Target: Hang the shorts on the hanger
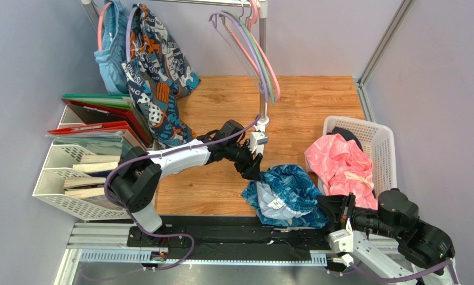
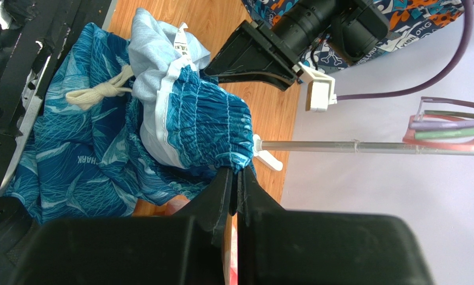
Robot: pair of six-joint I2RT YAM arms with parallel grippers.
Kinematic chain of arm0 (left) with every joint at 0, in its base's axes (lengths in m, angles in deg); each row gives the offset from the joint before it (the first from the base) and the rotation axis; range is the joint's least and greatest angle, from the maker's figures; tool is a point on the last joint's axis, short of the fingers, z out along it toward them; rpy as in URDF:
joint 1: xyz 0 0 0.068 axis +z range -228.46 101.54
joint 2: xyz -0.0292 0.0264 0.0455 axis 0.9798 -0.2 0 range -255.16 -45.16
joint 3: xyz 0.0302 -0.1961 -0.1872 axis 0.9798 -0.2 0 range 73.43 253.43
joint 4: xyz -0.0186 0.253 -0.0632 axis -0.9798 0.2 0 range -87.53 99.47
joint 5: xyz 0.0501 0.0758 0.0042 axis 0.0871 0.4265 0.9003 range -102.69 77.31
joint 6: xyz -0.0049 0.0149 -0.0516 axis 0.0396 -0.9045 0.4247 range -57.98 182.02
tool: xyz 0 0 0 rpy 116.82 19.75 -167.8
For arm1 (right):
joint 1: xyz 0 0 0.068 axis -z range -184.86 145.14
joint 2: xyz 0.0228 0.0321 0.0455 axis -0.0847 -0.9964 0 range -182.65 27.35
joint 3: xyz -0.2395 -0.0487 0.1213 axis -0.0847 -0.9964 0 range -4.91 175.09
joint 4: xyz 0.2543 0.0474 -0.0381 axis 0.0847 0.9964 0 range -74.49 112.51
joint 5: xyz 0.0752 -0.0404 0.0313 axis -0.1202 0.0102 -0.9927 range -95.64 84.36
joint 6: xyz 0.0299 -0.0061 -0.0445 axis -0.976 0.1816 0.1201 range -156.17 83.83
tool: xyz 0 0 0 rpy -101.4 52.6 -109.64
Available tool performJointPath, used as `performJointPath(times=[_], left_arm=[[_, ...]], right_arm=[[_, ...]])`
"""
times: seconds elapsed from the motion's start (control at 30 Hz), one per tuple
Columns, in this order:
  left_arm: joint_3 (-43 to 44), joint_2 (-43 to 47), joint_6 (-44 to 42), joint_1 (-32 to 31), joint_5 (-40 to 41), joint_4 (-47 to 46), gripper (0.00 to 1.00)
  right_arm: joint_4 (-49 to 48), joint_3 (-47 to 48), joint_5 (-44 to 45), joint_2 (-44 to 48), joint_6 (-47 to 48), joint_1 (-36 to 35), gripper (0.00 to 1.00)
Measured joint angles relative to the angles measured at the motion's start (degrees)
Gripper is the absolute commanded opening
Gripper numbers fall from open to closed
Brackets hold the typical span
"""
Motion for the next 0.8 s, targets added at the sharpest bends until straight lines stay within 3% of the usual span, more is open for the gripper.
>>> performJointPath(times=[0.23,0.3,0.43,0.53,0.57,0.67,0.8], left_arm=[[1.11,-2.86,0.0,-0.37,1.2,-2.34,0.67],[1.36,-3.37,-0.11,-0.85,1.53,-3.04,0.59],[1.64,-4.07,-1.16,-2.54,2.19,-3.21,0.34],[2.49,-3.91,-4.46,-3.15,3.89,0.35,0.04],[2.49,-3.26,-5.73,-3.23,4.94,1.9,0.0],[0.92,2.58,-9.4,-2.47,8.52,8.74,0.0],[-1.77,17.81,-12.66,0.68,14.69,17.68,0.0]], right_arm=[[-0.72,-0.02,0.02,0.0,-0.44,0.0,0.0],[-0.96,-0.07,0.04,0.0,-0.76,0.0,0.0],[-2.08,-0.13,0.61,0.0,-1.88,0.0,0.0],[-2.86,-0.13,2.14,0.0,-3.43,0.0,0.0],[-3.17,-0.13,2.71,-0.07,-4.02,0.0,0.0],[-3.96,-0.07,5.46,-0.79,-6.32,0.0,0.0],[-6.8,-0.04,12.81,-4.17,-12.7,0.0,0.0]])
